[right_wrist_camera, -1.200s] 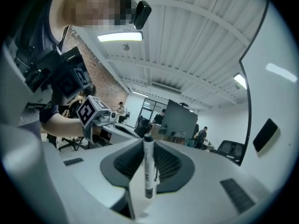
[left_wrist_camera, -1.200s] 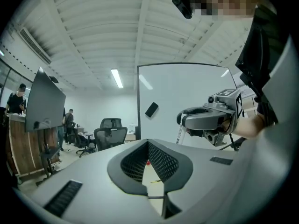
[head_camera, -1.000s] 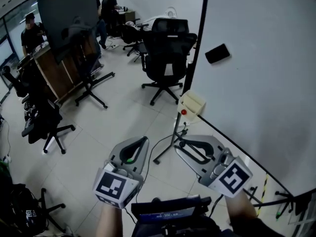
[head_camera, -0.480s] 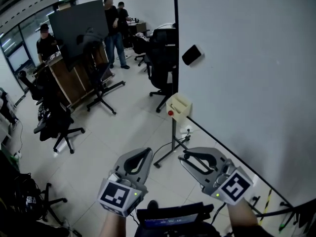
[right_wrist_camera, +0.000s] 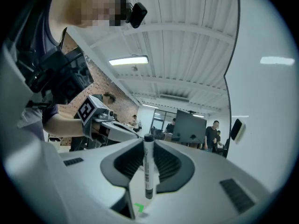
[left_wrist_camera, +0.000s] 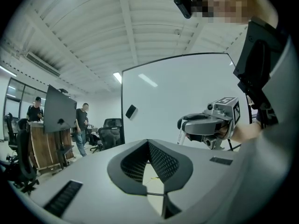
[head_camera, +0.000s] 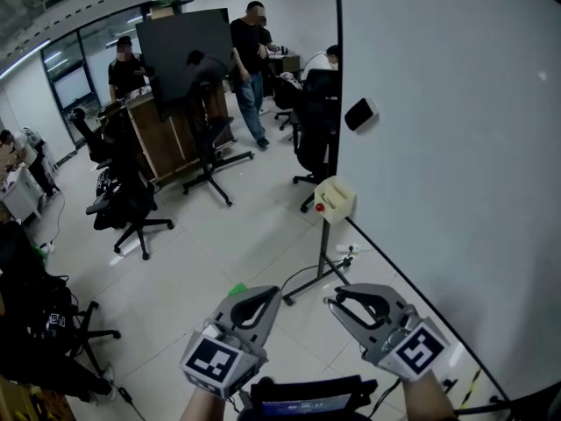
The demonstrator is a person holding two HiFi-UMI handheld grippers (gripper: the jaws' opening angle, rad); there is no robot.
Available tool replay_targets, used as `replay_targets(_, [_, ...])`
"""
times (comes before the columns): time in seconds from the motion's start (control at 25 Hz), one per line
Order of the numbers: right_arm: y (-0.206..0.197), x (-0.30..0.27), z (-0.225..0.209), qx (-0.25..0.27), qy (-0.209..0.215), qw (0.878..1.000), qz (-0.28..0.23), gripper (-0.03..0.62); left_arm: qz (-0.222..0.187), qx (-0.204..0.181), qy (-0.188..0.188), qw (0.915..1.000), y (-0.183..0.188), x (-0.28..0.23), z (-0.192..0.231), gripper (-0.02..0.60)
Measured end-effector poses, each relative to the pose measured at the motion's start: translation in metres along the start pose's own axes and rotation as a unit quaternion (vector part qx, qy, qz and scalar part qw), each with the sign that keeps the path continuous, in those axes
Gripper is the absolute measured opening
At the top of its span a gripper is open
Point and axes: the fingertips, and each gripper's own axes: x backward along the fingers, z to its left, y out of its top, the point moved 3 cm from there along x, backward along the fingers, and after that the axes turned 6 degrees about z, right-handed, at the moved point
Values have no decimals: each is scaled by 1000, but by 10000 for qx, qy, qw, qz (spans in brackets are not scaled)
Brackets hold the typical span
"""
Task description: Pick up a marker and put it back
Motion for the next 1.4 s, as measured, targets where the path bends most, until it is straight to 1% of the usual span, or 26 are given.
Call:
replay_targets(0.08, [1,-1,3,-22,47,10000,-68,86,61,-29,66,10000,-3,5,0,0])
replay_targets(0.28, [-1,-12,10,-62,113,9999,-40,86,237,-73,172,9995,-11,14,7,0])
replay_targets(0.44, [0,-28,21,-106,124,9998,147,86,54,3,292,9996,-16,30,23,0])
replay_targets(0.52, [5,-39,25,-59,128,9998,161,86,-29,28,277,9996,-15,37,33,0])
replay_targets(0.64, [16,-56,29,36,142,9998,128,86,-117,-53,271,9996,-9,46,49,0])
replay_targets(0.84, [37,-79,41,159,168,9997,15,86,-180,-203,270,9993,1,64,69,0])
replay_targets(1.08, [44,-109,55,231,257,9994,-7,86,-267,-295,347,9986,2,86,93,0])
replay_targets(1.2, [44,-124,61,240,318,9992,14,86,-309,-313,394,9983,-2,93,106,0])
replay_targets(1.4, [45,-145,70,304,350,9989,106,86,-330,-235,418,9983,-14,104,127,0])
